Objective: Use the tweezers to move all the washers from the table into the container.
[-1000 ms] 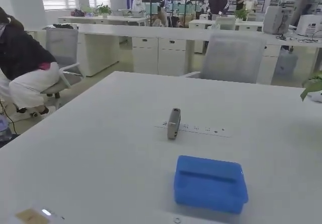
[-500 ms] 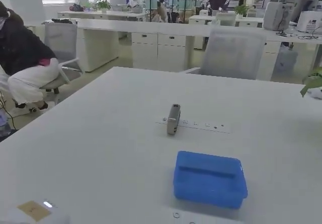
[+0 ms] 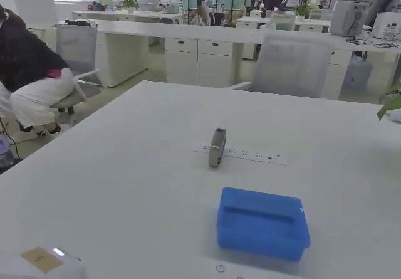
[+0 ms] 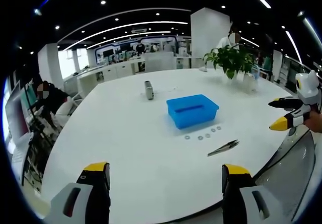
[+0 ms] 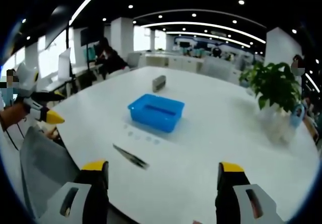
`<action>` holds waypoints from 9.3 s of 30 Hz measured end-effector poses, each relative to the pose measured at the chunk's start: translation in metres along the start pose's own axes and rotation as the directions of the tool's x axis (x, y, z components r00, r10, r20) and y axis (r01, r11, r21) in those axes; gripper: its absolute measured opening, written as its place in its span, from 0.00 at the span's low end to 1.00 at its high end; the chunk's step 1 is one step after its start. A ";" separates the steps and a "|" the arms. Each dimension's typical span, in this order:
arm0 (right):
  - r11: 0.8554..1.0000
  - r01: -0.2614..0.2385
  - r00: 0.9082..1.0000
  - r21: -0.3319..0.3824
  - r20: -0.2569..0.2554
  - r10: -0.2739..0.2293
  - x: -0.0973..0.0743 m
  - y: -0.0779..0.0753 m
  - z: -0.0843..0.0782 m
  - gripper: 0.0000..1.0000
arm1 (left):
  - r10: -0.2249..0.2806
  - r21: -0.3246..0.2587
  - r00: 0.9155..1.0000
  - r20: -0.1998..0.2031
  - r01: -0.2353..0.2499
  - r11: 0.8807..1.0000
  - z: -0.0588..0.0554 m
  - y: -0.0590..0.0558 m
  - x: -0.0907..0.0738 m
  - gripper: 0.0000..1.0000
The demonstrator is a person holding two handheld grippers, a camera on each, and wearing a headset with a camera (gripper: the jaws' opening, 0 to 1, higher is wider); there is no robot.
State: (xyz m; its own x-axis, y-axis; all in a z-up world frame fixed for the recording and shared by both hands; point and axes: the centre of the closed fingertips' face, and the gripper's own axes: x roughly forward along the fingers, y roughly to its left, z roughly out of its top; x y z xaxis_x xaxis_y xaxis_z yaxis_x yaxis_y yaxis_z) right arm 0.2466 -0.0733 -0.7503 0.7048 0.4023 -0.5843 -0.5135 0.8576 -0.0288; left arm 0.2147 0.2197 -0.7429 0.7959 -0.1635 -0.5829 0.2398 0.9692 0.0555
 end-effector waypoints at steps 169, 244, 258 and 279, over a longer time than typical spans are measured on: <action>0.617 -0.612 0.785 -0.495 -0.285 0.549 0.109 0.148 0.015 0.02 | -0.467 0.330 0.884 -0.019 0.447 0.832 0.040 -0.105 0.051 0.22; 0.849 -0.477 0.866 -0.227 0.040 0.498 0.171 0.120 0.119 0.02 | 0.046 -0.057 0.981 0.188 -0.036 0.998 0.016 -0.025 0.025 0.98; 0.928 -0.317 0.924 -0.195 0.158 0.348 0.206 0.084 0.154 0.02 | 0.068 -0.032 0.987 0.144 -0.064 0.997 0.009 -0.022 0.029 0.97; 0.941 -0.299 0.947 -0.162 0.073 0.313 0.248 0.079 0.115 0.03 | 0.081 -0.020 0.988 0.134 -0.079 0.997 0.007 -0.020 0.029 0.96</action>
State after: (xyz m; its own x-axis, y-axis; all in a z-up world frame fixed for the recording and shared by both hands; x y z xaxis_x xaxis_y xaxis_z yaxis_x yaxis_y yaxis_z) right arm 0.4372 0.1315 -0.8041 0.5421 0.6729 -0.5033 -0.7726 0.6346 0.0162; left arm 0.2375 0.1946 -0.7553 0.8799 -0.1075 -0.4628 0.1647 0.9827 0.0850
